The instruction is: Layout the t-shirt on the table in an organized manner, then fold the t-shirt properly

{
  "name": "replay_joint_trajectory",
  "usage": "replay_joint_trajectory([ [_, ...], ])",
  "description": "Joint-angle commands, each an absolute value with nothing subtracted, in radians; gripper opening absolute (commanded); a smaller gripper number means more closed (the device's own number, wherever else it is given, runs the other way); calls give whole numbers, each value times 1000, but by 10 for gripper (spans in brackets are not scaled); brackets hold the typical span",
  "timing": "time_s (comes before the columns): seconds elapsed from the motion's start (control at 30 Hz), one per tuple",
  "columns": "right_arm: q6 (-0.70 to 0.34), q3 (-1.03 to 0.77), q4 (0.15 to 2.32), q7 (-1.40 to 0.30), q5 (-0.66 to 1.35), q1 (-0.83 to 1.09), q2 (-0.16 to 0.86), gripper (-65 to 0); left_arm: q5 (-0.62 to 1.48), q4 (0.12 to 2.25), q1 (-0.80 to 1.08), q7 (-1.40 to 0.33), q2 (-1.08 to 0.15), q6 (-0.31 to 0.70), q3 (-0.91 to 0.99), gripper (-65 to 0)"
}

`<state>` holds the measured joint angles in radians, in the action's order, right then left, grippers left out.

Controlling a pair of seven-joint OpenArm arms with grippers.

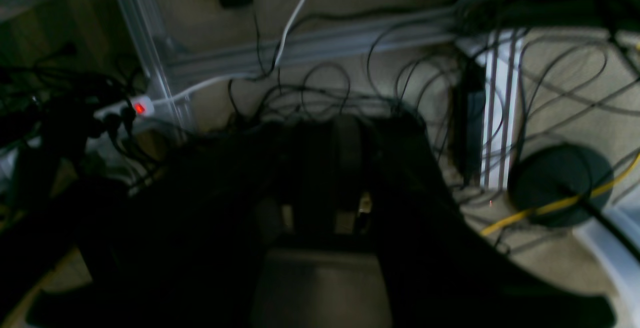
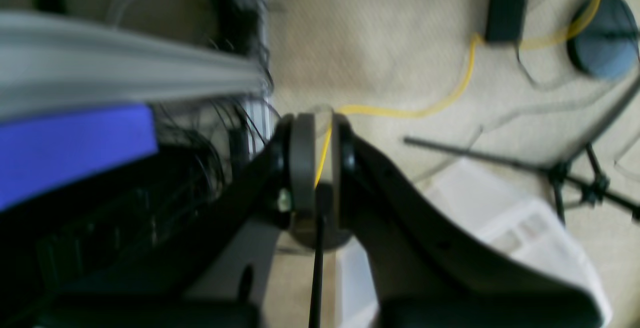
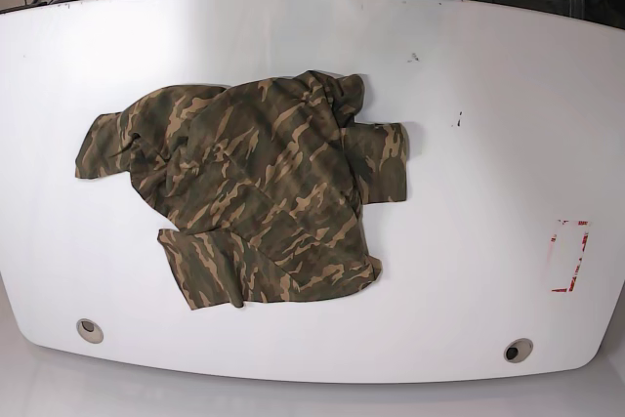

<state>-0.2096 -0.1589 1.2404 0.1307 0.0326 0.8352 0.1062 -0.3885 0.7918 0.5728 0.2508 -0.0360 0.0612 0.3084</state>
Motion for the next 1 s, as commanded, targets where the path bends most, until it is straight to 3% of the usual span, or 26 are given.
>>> replay_joint_trajectory([
  [0.0,-211,-164,1275,143,41,882,118,-599,-384,850,601,263,-42,59,310,-575],
  [0.97,-212,-182,1528,140,36,991,144,-599,-370,1288,773,221,-101,68,292,-605],
])
